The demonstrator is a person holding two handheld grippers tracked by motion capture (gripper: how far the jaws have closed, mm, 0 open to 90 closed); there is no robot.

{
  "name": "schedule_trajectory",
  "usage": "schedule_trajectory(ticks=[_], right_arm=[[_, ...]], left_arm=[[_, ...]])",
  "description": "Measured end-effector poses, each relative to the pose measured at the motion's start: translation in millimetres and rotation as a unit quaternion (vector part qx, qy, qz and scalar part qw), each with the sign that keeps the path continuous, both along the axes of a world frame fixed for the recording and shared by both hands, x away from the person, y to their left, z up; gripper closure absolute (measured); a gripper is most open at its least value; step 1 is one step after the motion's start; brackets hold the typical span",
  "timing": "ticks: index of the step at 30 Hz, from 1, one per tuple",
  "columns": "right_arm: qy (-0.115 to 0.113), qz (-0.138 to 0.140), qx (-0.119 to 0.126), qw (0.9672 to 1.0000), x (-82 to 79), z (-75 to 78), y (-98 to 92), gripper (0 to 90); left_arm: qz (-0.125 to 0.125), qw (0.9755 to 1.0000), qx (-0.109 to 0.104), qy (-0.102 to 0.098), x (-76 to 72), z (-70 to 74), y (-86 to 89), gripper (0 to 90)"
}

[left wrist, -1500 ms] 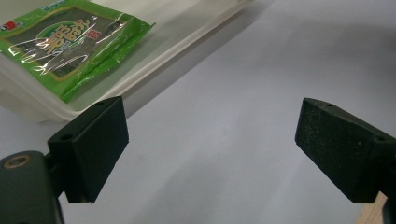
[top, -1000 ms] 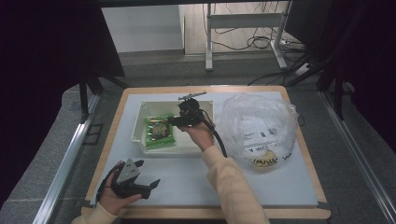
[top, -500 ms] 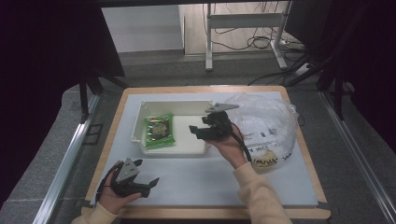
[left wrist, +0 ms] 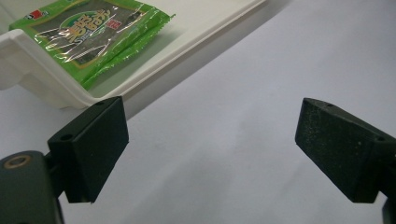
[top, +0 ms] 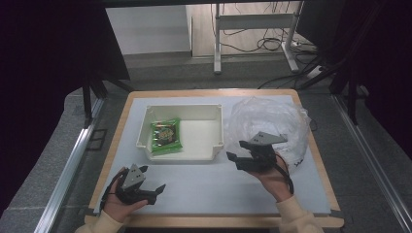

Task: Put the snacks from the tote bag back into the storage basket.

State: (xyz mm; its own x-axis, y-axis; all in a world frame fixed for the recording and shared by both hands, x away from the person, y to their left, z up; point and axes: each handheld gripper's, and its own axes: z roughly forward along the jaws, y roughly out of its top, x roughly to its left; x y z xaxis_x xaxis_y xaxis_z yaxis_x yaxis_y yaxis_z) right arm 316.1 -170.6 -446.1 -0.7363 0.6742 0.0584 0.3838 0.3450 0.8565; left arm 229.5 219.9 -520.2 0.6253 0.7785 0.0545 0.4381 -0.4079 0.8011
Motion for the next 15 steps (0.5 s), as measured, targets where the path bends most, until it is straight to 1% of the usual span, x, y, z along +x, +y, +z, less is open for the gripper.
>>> schedule_trajectory(ticks=[3,5,6,8,11,15], right_arm=[[0.005,0.002,0.0,1.0,-6.0,-9.5,-6.1,34.6],[0.013,0.004,-0.008,0.9999,-7.2,-18.7,-8.6,34.0],[0.016,0.004,-0.01,0.9998,-6.9,-20.8,-8.9,34.0],[0.02,0.001,-0.012,0.9997,-5.1,-23.7,-9.8,33.9],[0.023,0.0,-0.004,0.9997,-3.2,-25.1,-11.0,33.8],[0.027,-0.002,-0.003,0.9996,-2.6,-27.1,-11.4,33.5]], left_arm=[[0.0,1.0,-0.001,-0.001,0.2,0.3,0.9,9.5],[0.001,1.0,0.0,-0.001,0.3,0.3,1.0,9.5],[0.0,1.0,0.0,-0.001,0.3,0.3,0.9,9.5],[-0.001,1.0,0.001,-0.002,0.1,0.4,0.6,9.5],[-0.003,1.0,0.001,-0.002,0.1,0.4,0.9,9.5],[-0.003,1.0,0.002,-0.002,0.6,0.1,1.7,9.5]])
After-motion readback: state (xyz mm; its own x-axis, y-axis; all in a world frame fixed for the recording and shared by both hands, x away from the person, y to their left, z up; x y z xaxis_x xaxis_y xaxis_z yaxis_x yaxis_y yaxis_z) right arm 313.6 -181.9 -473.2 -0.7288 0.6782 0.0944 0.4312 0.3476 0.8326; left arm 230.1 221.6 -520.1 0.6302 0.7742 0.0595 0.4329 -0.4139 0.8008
